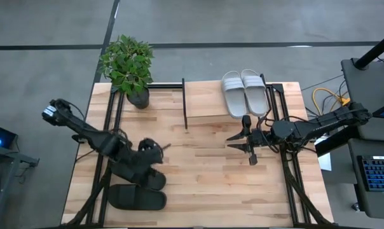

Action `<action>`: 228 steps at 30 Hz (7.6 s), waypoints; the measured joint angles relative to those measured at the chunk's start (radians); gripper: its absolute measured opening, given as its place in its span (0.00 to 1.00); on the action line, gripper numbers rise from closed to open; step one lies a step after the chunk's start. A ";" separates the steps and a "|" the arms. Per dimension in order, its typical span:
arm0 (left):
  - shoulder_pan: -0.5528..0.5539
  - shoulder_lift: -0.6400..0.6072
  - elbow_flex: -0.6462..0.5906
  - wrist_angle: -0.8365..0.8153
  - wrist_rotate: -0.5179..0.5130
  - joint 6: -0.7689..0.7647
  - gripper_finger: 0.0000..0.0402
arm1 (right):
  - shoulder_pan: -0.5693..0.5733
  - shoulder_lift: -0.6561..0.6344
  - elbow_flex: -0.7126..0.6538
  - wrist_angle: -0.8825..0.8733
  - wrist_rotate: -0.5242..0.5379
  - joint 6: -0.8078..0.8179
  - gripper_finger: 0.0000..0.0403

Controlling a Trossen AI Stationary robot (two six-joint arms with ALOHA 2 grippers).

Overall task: Pick and place slides into the shelf
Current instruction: Put the top black slide on the shelf

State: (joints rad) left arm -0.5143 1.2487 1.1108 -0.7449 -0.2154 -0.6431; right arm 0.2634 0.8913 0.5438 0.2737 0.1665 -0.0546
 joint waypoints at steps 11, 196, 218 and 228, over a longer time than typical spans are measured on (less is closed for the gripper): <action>-0.076 0.293 0.219 -0.508 -0.018 -0.384 0.53 | 0.000 0.000 0.000 0.000 0.046 -0.019 0.19; -0.003 0.049 0.144 0.356 -0.475 0.191 0.00 | 0.001 0.000 0.000 0.002 0.032 -0.024 0.19; -0.003 0.091 0.151 0.466 -0.332 0.973 0.00 | 0.051 0.000 0.001 0.232 -0.289 -0.061 0.43; -0.002 0.093 0.152 0.517 -0.275 1.052 0.00 | 0.066 0.000 0.001 0.258 -0.278 -0.216 0.45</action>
State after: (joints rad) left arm -0.5167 1.3418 1.2626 -0.2275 -0.4904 0.4089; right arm 0.3299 0.8917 0.5446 0.5318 -0.1112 -0.2703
